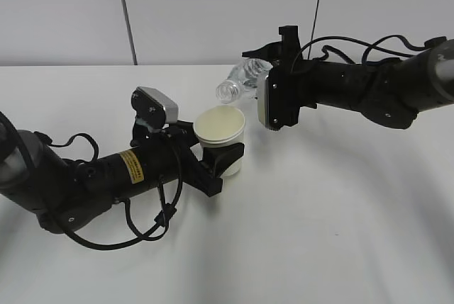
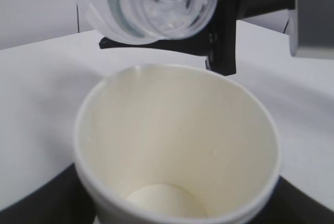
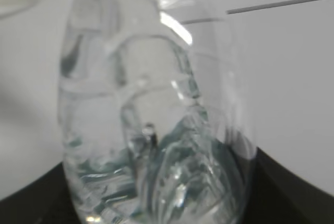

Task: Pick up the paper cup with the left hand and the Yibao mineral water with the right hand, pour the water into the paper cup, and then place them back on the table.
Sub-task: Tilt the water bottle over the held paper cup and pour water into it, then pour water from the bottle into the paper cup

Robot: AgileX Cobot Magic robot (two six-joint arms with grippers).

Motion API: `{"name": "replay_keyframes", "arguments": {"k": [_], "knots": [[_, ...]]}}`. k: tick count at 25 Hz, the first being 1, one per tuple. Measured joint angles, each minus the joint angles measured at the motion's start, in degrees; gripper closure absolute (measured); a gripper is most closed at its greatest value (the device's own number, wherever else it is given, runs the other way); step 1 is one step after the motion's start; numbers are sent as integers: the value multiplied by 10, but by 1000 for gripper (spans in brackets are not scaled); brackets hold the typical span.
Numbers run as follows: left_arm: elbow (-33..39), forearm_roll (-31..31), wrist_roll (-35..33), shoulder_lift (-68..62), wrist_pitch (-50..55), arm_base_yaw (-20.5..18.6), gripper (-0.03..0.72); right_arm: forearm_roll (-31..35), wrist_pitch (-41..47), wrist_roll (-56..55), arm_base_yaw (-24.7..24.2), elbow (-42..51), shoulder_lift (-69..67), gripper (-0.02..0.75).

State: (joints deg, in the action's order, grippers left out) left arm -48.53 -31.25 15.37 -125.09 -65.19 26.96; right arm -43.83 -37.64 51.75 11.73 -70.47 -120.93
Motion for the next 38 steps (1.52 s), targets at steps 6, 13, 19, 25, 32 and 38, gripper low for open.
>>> {"name": "replay_keyframes", "arguments": {"k": [6,13,19,25,32,38], "knots": [[0,0,0,0,0,0,231,3,0,21,0,0,0,246],[0,-1,0,0,0,0,231,9,0,43,0,0,0,246],[0,-1,0,0,0,0,231,17,0,62,0,0,0,246],[0,-2,0,0,0,0,231,20,1,72,0,0,0,246],[0,-2,0,0,0,0,232,24,1,83,0,0,0,247],[0,-2,0,0,0,0,232,24,1,92,0,0,0,247]]}}
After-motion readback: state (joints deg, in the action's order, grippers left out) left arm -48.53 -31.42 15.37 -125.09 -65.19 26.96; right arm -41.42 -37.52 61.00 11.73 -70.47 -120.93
